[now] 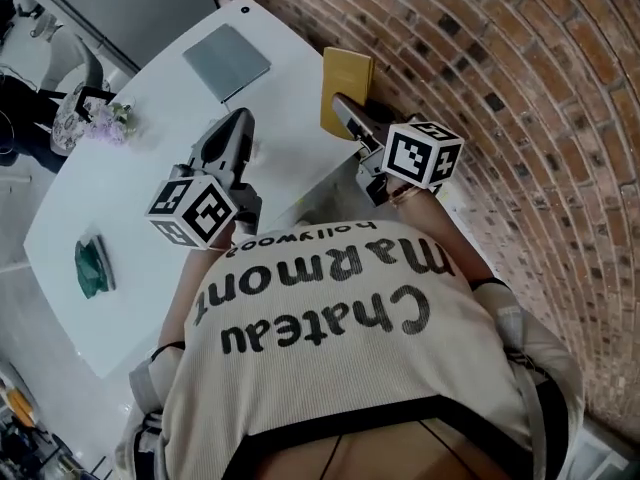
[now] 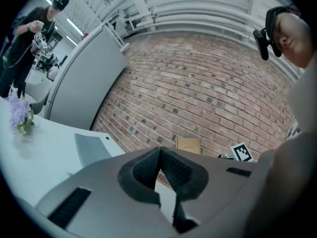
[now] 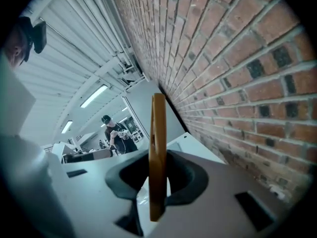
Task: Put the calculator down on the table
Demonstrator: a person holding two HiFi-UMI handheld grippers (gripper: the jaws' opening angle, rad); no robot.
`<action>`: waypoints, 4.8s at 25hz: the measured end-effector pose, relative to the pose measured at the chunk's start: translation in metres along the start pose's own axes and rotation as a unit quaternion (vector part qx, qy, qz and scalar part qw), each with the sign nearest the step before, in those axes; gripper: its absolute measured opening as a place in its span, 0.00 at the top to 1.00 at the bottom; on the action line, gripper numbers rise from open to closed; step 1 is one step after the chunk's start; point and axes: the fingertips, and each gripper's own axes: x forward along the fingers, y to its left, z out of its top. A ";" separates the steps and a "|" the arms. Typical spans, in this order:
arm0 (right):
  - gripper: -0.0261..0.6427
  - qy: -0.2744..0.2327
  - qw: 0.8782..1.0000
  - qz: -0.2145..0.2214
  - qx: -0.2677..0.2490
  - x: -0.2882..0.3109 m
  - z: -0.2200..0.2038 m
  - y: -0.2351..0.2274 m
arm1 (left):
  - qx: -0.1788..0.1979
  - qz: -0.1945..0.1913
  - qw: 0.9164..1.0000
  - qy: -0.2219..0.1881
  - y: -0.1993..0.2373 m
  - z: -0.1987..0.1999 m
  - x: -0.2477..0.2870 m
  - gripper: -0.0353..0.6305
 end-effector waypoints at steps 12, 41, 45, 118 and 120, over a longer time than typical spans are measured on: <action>0.82 0.103 0.993 0.054 0.007 0.058 -0.051 0.002 | -0.022 0.140 0.988 -0.067 0.043 0.009 -0.087 0.94; 0.82 0.322 0.932 0.155 -0.063 0.089 -0.162 -0.005 | -0.089 0.449 0.864 -0.210 -0.017 -0.060 -0.275 0.94; 0.82 0.326 0.929 0.160 -0.068 0.096 -0.168 0.002 | -0.088 0.471 0.849 -0.222 -0.023 -0.064 -0.295 0.94; 0.60 0.314 0.940 0.033 -0.126 0.127 -0.166 -0.053 | -0.126 0.506 0.824 -0.223 -0.025 -0.099 -0.297 0.94; 0.60 0.312 0.941 0.031 -0.127 0.126 -0.166 -0.053 | -0.128 0.506 0.824 -0.222 -0.025 -0.101 -0.296 0.94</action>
